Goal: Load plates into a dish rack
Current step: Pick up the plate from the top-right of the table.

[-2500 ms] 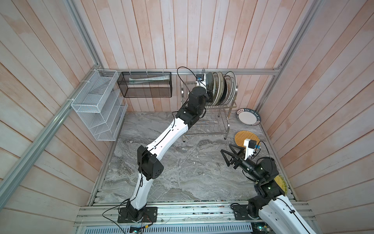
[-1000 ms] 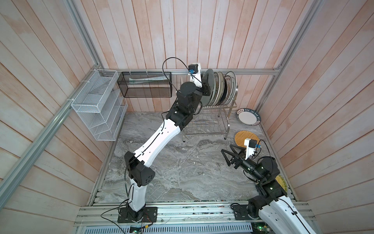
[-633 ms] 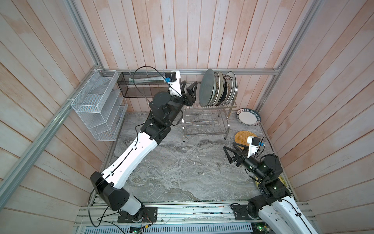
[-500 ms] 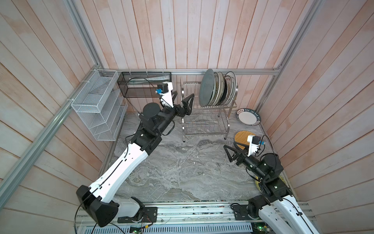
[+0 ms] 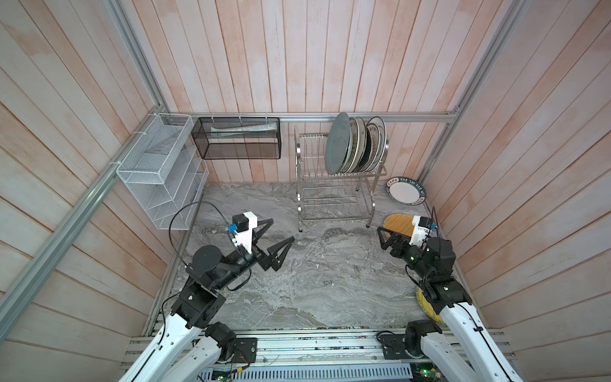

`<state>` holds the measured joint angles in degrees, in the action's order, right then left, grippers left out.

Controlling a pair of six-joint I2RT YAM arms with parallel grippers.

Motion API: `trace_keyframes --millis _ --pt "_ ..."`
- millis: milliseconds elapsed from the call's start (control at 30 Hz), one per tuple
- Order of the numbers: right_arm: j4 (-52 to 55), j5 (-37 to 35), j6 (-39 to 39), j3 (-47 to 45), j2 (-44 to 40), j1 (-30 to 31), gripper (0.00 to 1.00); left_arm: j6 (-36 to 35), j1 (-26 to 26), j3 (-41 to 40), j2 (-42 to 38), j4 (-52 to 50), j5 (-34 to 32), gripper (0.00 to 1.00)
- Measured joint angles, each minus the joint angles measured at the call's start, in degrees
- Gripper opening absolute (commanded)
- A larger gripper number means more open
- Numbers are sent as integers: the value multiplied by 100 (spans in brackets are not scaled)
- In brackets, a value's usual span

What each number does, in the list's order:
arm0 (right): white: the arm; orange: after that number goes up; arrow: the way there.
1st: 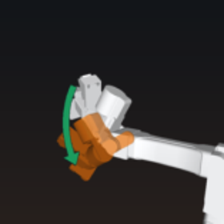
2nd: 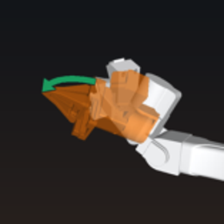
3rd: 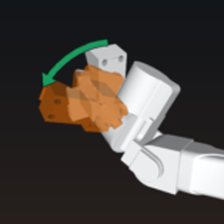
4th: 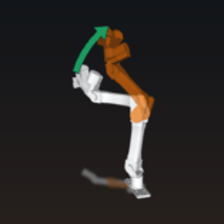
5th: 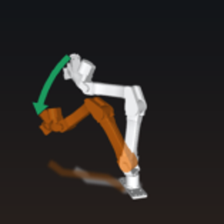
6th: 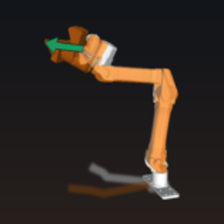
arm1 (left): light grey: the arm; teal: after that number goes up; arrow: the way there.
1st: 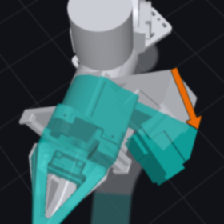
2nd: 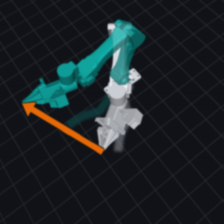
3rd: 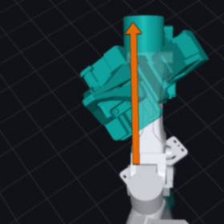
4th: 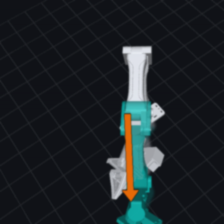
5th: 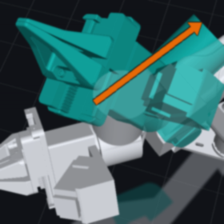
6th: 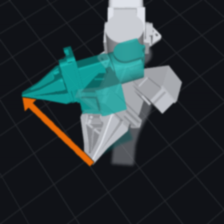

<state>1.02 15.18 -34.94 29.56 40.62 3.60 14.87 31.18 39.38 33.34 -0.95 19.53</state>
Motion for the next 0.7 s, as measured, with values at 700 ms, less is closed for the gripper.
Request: trace_keyframes --millis 700 --pt "-1991 1043 -1683 -938 2457 -2885 95 511 0 -1014 -1338 -1567 -1071 100"
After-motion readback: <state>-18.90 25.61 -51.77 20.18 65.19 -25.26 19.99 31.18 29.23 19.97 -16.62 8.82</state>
